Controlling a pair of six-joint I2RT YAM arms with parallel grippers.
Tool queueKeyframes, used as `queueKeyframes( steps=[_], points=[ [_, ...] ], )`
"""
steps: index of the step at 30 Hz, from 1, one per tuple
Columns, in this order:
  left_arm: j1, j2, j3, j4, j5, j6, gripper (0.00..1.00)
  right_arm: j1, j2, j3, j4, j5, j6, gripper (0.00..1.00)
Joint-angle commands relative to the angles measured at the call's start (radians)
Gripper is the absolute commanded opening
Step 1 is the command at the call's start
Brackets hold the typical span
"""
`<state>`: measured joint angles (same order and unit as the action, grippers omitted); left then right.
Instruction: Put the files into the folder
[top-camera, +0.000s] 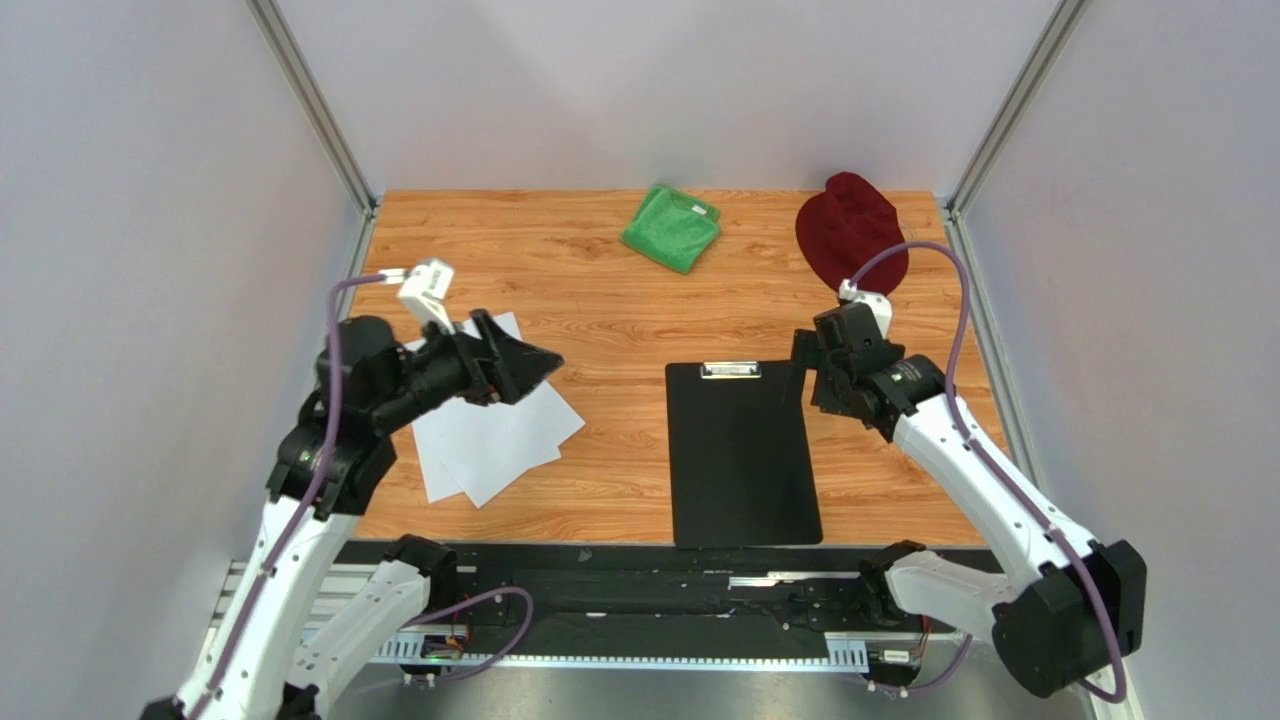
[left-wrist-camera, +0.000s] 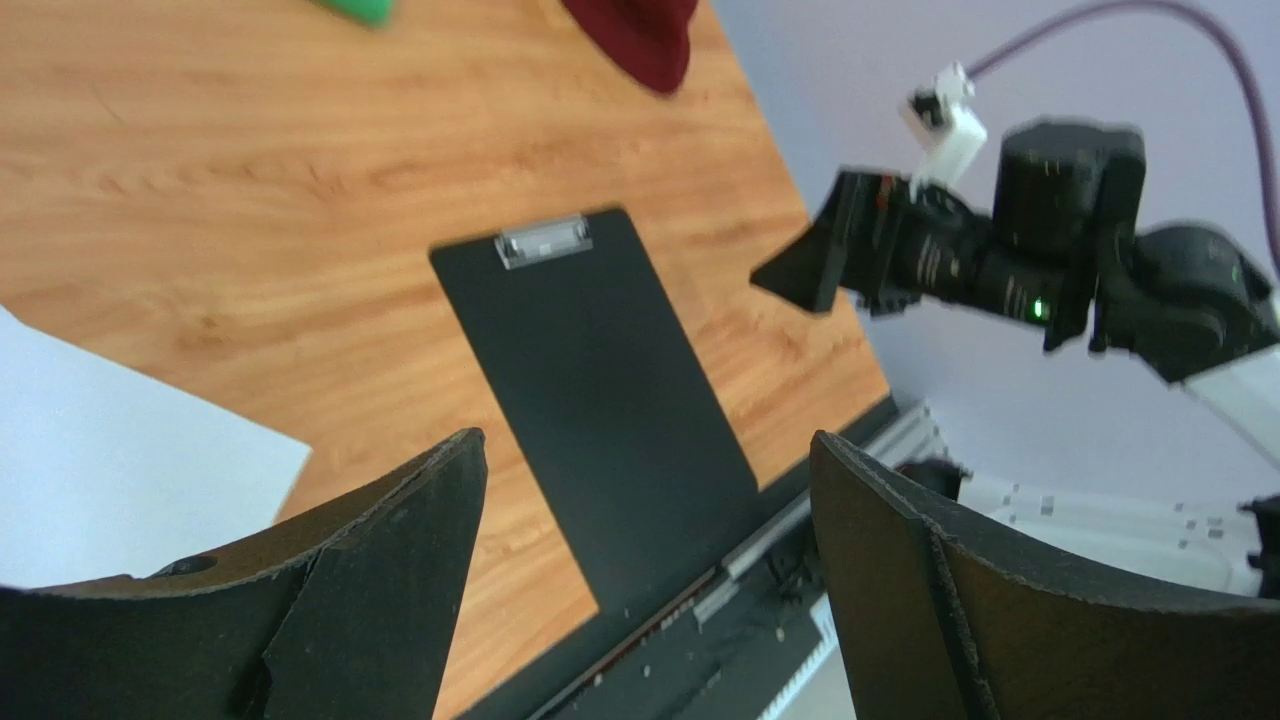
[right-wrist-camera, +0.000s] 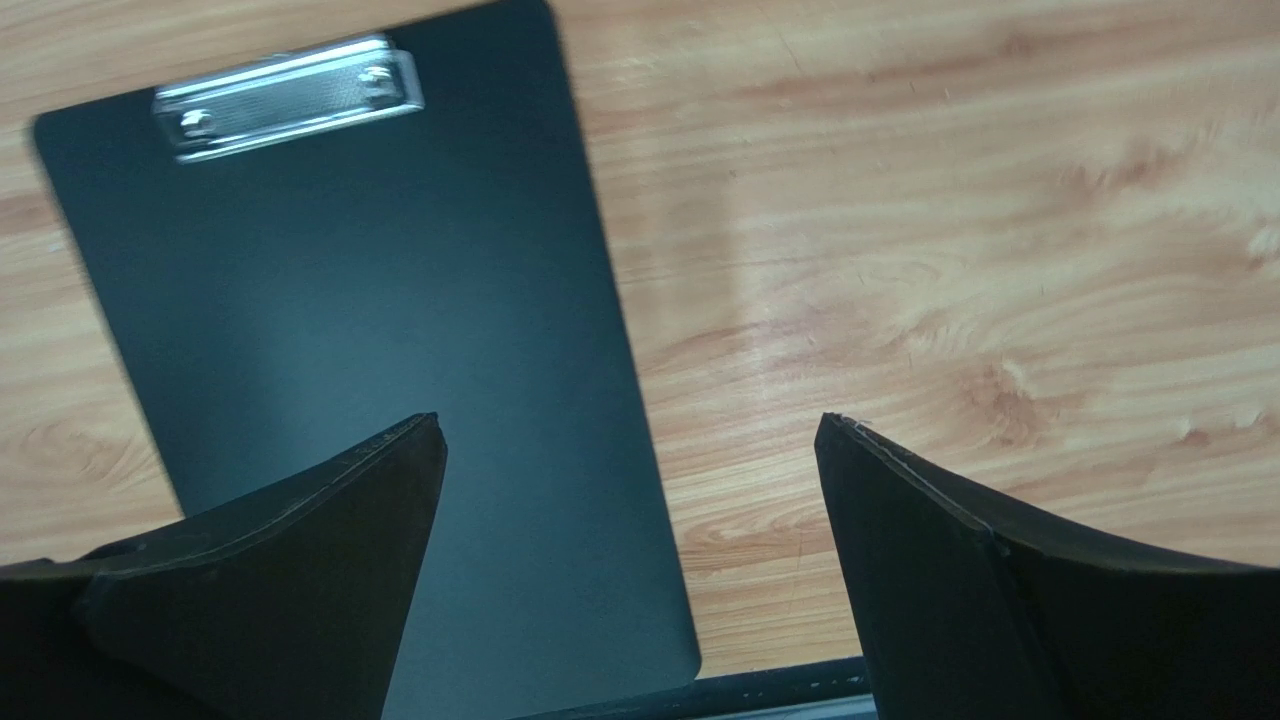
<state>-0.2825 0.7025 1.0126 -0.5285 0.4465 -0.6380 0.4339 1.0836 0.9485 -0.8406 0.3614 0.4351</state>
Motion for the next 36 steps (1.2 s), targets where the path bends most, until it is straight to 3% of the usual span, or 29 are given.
queueKeyframes(
  steps=[1, 5, 8, 12, 18, 22, 27, 33, 36],
  points=[
    [-0.203, 0.107, -0.060, 0.056, -0.173, 0.009, 0.87, -0.142, 0.057, -0.036, 0.077, -0.119, 0.128, 1.00],
    [-0.445, 0.276, -0.103, 0.143, -0.285, 0.008, 0.83, -0.265, 0.120, -0.143, 0.095, -0.203, 0.192, 0.99],
    [-0.523, 0.454, -0.097, 0.209, -0.360, -0.005, 0.82, -0.267, 0.167, -0.163, 0.084, -0.240, 0.177, 0.98],
    [-0.524, 0.745, 0.063, 0.179, -0.419, -0.026, 0.84, -0.267, 0.177, -0.198, 0.112, -0.266, 0.159, 0.98],
    [-0.480, 1.010, 0.251, 0.128, -0.453, -0.046, 0.84, -0.267, 0.179, -0.231, 0.158, -0.348, 0.159, 0.95],
    [-0.457, 1.143, 0.287, 0.172, -0.379, -0.083, 0.80, -0.264, 0.173, -0.280, 0.219, -0.475, 0.146, 0.90],
    [-0.449, 1.295, 0.368, 0.162, -0.370, -0.120, 0.77, -0.241, 0.164, -0.313, 0.232, -0.470, 0.155, 0.84],
    [-0.434, 1.453, 0.475, 0.140, -0.272, -0.156, 0.72, -0.133, 0.217, -0.346, 0.259, -0.443, 0.226, 0.82],
    [-0.428, 1.482, 0.524, 0.165, -0.241, -0.146, 0.72, -0.072, 0.242, -0.387, 0.337, -0.504, 0.273, 0.81]
  ],
)
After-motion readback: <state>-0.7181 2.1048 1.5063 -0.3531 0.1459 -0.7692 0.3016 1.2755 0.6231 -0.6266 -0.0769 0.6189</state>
